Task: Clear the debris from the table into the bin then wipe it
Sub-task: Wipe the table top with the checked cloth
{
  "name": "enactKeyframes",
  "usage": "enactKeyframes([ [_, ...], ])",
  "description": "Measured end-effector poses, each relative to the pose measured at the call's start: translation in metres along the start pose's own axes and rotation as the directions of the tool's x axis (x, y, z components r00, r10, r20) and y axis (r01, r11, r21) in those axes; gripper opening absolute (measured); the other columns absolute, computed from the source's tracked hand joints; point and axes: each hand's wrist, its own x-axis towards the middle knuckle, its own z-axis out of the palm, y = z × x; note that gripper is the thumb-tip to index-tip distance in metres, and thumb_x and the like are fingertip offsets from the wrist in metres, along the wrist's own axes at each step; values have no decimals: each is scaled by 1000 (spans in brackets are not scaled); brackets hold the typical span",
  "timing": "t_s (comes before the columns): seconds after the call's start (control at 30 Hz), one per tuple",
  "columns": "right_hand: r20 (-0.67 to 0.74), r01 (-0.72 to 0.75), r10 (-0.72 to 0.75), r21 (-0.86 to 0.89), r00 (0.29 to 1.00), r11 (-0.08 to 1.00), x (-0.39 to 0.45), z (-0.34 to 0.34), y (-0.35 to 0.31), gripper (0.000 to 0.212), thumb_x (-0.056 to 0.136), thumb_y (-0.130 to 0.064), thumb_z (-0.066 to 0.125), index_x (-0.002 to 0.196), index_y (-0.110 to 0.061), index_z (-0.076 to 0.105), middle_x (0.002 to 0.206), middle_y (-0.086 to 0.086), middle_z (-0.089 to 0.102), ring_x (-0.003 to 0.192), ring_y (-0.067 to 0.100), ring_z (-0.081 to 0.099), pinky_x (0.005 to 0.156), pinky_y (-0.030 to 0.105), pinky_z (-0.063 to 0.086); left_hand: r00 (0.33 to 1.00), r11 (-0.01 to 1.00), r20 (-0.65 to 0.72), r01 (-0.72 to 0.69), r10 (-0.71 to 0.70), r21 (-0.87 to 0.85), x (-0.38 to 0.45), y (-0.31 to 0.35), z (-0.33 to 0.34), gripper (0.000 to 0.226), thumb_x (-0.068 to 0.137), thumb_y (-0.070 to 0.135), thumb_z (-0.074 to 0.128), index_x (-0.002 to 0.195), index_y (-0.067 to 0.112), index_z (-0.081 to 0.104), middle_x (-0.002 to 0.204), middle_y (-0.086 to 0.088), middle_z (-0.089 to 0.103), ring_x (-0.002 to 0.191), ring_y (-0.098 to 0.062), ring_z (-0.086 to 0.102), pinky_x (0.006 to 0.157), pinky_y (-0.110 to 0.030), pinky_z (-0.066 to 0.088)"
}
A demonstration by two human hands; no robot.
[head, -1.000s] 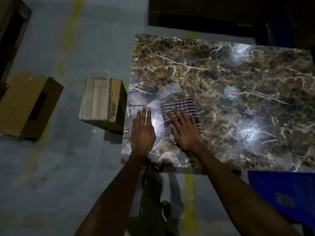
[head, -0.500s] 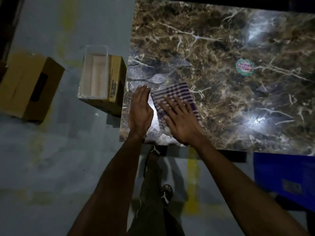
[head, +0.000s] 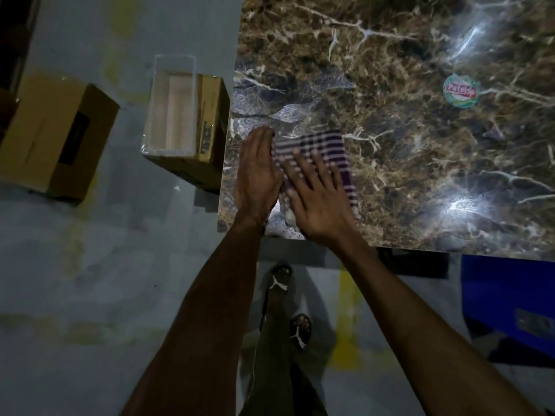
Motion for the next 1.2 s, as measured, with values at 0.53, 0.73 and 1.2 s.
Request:
enactKeyframes([
  [0.53, -69, -160, 162, 23, 984, 987, -20, 3, -4, 56, 112, -42, 21, 166, -28, 15, 174, 1, 10, 161, 27, 5, 128, 51, 11, 985, 976, 108, -151, 136, 155, -4, 9, -5, 50, 99, 23, 48, 146, 10, 54, 156, -11, 49, 148, -27, 39, 126, -48, 22],
  [0.73, -49, -302, 305, 63, 951, 951, -56, -16, 41, 57, 110, -46, 21, 165, -32, 16, 174, -2, 12, 160, 26, 8, 127, 51, 12, 982, 979, 151, -135, 112, 154, -15, 18, -7, 49, 103, 17, 45, 151, 7, 49, 159, -15, 45, 149, -32, 37, 127, -47, 23],
  [1.2, -54, -273, 273, 19, 960, 962, -79, -14, 66, 57, 110, -44, 22, 165, -33, 15, 174, -3, 11, 160, 25, 8, 127, 52, 14, 945, 937, 280, -242, 170, 250, -50, 44, 9, 52, 109, 29, 35, 158, 15, 39, 167, -2, 34, 156, -20, 24, 128, -45, 15],
])
